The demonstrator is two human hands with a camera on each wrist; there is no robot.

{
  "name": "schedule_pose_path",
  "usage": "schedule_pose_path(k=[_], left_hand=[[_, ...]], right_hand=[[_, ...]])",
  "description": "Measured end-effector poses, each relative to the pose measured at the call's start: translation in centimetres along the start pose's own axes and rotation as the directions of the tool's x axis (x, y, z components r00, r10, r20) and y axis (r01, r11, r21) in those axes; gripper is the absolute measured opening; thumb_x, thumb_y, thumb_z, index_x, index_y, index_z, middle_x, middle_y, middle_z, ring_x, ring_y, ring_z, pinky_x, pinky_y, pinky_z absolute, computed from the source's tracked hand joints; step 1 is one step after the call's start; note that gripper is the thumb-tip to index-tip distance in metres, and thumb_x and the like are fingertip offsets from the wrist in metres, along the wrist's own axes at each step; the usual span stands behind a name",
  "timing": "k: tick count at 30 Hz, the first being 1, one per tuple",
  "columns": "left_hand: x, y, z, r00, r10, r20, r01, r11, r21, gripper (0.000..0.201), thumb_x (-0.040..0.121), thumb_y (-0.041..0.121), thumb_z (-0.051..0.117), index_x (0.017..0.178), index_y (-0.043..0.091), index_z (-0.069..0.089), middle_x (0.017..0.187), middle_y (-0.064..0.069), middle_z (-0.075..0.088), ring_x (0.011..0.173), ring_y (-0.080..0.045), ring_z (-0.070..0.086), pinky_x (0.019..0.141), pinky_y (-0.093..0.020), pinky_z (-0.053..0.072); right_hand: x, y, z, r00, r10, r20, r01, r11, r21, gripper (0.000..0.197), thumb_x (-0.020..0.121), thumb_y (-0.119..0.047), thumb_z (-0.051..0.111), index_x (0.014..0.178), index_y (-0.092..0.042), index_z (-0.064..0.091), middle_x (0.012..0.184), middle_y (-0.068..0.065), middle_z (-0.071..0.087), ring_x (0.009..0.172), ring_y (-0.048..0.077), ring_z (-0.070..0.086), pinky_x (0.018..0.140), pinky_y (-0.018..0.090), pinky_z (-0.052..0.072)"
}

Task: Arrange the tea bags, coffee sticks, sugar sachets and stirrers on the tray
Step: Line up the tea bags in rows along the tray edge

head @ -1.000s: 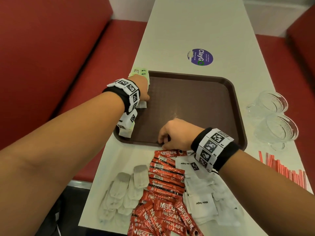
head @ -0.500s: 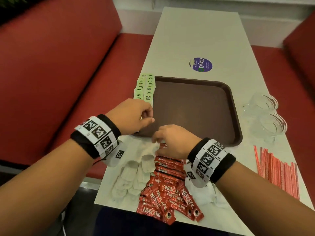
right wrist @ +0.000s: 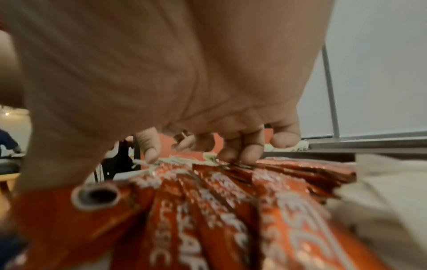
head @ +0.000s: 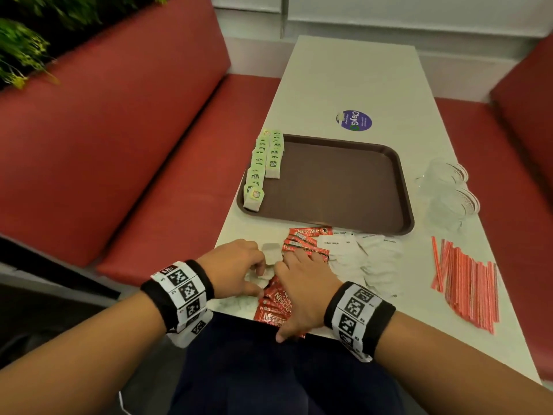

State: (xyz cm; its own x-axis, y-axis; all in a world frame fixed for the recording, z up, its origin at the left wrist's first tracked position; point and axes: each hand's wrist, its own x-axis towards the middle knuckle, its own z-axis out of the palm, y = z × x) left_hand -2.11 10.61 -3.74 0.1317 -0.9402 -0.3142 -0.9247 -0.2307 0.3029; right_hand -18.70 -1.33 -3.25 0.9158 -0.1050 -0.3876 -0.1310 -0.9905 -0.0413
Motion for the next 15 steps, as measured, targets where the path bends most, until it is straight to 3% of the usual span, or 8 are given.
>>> schedule_pose_path(k=[8,15], left_hand=[[1.0,0.1,0.5,0.999,-0.049,-0.024,0.049,0.999,-0.013,0.034,0.084,0.049,0.069,0.111,0.029,0.061,0.107,0.009,0.054,0.1,-0.012,0.054,0.087,-0.03,0.047],[2.1,0.6,-0.2,0.997,-0.05,0.058,0.039,0.983,0.18,0.04,0.088,0.052,0.06,0.12,0.028,0.066,0.114,0.004,0.06,0.105,-0.018,0.057,0.088,-0.038,0.05]], right_hand=[[0.7,1.8,0.5,1.0,0.004,-0.009,-0.004,1.0,0.0,0.088,0.065,-0.078,0.069,0.13,-0.022,0.047,0.131,0.004,0.048,0.122,0.026,0.041,0.105,0.047,0.038],[1.5,2.9,0.4,1.0,0.029,-0.002,-0.029,0.999,0.019,0.081,0.071,-0.073,0.07,0.131,-0.024,0.046,0.132,0.003,0.048,0.121,0.025,0.043,0.103,0.046,0.038]])
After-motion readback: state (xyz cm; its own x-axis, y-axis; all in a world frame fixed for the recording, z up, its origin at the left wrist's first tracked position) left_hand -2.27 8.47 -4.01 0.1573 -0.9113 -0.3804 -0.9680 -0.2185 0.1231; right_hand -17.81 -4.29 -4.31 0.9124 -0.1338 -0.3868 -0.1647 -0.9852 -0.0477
